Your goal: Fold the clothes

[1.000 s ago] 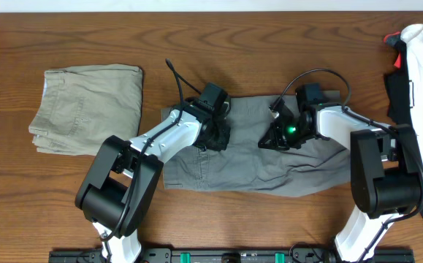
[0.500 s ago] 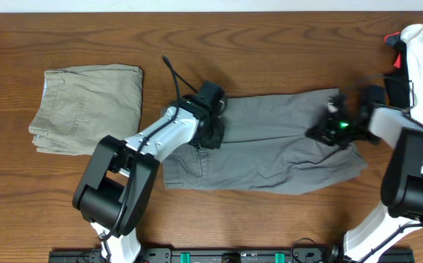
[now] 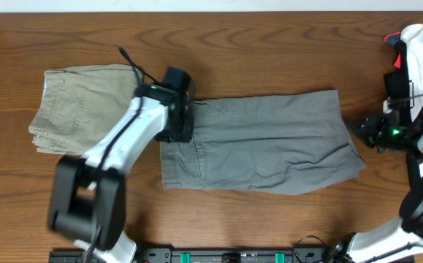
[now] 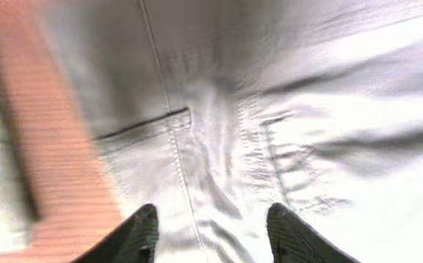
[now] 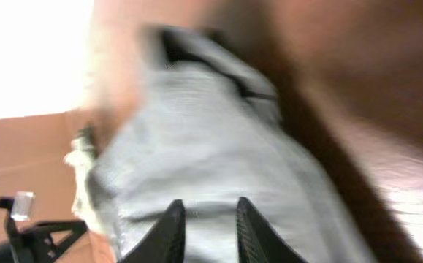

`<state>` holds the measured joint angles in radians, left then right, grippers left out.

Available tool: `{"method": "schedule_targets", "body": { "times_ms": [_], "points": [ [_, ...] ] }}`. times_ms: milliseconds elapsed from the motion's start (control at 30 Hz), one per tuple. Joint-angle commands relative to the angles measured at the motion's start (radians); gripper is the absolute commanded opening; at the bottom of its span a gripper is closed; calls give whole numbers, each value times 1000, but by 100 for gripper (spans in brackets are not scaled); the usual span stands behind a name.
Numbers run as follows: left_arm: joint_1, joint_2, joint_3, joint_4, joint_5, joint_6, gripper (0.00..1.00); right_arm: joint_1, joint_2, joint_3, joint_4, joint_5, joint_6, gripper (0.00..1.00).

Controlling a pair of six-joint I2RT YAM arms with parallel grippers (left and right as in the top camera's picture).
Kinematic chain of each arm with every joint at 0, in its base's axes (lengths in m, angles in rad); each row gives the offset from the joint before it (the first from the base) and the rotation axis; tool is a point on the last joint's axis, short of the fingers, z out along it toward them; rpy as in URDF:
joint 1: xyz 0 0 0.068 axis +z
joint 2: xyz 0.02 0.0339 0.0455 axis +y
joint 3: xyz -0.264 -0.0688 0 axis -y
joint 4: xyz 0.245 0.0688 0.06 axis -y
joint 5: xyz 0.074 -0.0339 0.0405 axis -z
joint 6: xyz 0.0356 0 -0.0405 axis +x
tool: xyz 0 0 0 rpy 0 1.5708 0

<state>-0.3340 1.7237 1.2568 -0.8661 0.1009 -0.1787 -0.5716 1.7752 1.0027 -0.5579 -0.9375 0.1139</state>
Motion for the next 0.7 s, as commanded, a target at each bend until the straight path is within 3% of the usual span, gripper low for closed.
{"method": "schedule_targets", "body": {
  "times_ms": [0, 267, 500, 667],
  "points": [
    [33, -107, 35, -36, -22, -20, 59, 20, -114, -2, -9, -133, -29, 31],
    [160, -63, -55, -42, 198, -24, 65, 133, -300, -2, -31, -116, -31, 55],
    [242, 56, -97, -14, 270, 13, 70, 253, -366, -2, -144, 11, -80, 55],
    [248, 142, -97, -8, 383, 104, 72, 320, -366, -2, -231, 146, -122, 55]
  ]
}}
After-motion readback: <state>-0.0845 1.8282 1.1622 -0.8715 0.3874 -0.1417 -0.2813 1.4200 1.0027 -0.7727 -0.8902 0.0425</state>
